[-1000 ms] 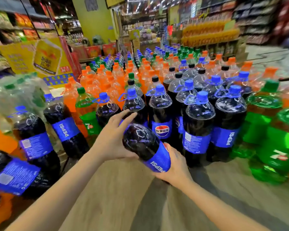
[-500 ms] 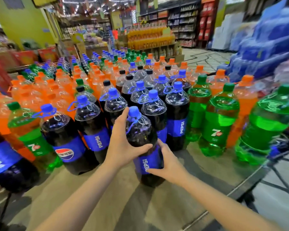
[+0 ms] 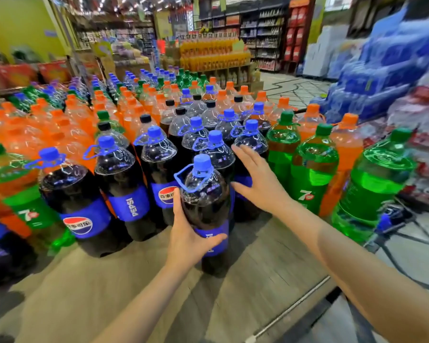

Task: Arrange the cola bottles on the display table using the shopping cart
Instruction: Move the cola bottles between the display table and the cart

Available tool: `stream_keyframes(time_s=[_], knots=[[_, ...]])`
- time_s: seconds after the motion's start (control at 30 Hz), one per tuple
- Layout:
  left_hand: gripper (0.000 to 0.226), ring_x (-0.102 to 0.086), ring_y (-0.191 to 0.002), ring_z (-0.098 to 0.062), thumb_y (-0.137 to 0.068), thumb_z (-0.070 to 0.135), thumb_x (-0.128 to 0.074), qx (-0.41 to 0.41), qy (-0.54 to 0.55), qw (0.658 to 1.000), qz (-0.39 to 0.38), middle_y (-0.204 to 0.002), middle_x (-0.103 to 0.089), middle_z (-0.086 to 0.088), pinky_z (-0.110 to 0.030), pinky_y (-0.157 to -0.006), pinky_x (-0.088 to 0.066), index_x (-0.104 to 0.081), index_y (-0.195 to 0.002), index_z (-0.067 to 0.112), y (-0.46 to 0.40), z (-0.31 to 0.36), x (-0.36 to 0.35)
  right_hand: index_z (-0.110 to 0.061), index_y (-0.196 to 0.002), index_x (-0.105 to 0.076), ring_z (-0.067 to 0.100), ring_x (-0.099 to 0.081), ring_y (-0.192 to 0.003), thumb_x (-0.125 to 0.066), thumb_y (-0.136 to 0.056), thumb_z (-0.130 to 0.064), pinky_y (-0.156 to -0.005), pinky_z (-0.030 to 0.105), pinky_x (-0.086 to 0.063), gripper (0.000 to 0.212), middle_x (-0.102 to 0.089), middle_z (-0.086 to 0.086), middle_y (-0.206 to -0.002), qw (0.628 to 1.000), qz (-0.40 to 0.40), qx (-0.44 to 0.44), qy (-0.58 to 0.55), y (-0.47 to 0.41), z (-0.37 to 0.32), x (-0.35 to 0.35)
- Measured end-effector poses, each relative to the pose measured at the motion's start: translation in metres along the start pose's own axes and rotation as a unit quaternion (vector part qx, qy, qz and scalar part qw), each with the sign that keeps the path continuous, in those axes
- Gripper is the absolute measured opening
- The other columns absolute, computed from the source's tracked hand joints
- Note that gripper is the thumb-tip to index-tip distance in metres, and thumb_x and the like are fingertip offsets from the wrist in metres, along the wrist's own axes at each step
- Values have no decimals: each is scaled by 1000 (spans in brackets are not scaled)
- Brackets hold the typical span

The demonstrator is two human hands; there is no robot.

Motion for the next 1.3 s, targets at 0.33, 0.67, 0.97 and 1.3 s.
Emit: stream_keyframes(time_s=[0.33,0.67,0.97,1.3], knots=[[144,-25,-142,6,-52,29,-98,18,-24,999,33,-155,-15,29,-15,-110,-28,9,-145,56,-19,-20,30,-45,-148,-15,22,-12,-146,-69,-86,-31,-112,39,-22,84,-10,-1,-160,1000,-23,-3,-13,-36,-11,-30],[144,-20,-146,1,-55,23,-97,30,-56,997,43,-162,-11,7,-12,-114,-21,6,-155,19,-49,-48,44,-43,-149,-16,13,-7,-146,-69,-86,-31,-109,28,-16,83,-7,-6,-160,999,-13,-6,-35,-33,-9,-34],[137,-17,-148,-10,-67,32,-90,39,-114,991,64,-162,-12,3,-25,-117,-23,13,-155,19,-35,-48,40,-29,-150,3,26,-5,-148,-61,-92,-34,-103,38,-39,87,16,1,-158,994,13,-38,106,5,-9,-62],[87,-47,-132,-39,-85,56,-49,-26,-411,910,-54,-150,-39,-23,-60,-96,-45,-27,-149,1,48,-77,26,-19,-151,-23,25,-16,-146,-29,-88,-67,-119,39,-14,79,-14,6,-160,961,-179,-126,169,125,41,-107]])
Point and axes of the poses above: each hand's wrist, its own y-axis away from the middle knuckle, its own x-axis out of the back of the hand, z = x × y, the point moved 5 cm from there along -y, towards the middle knuckle
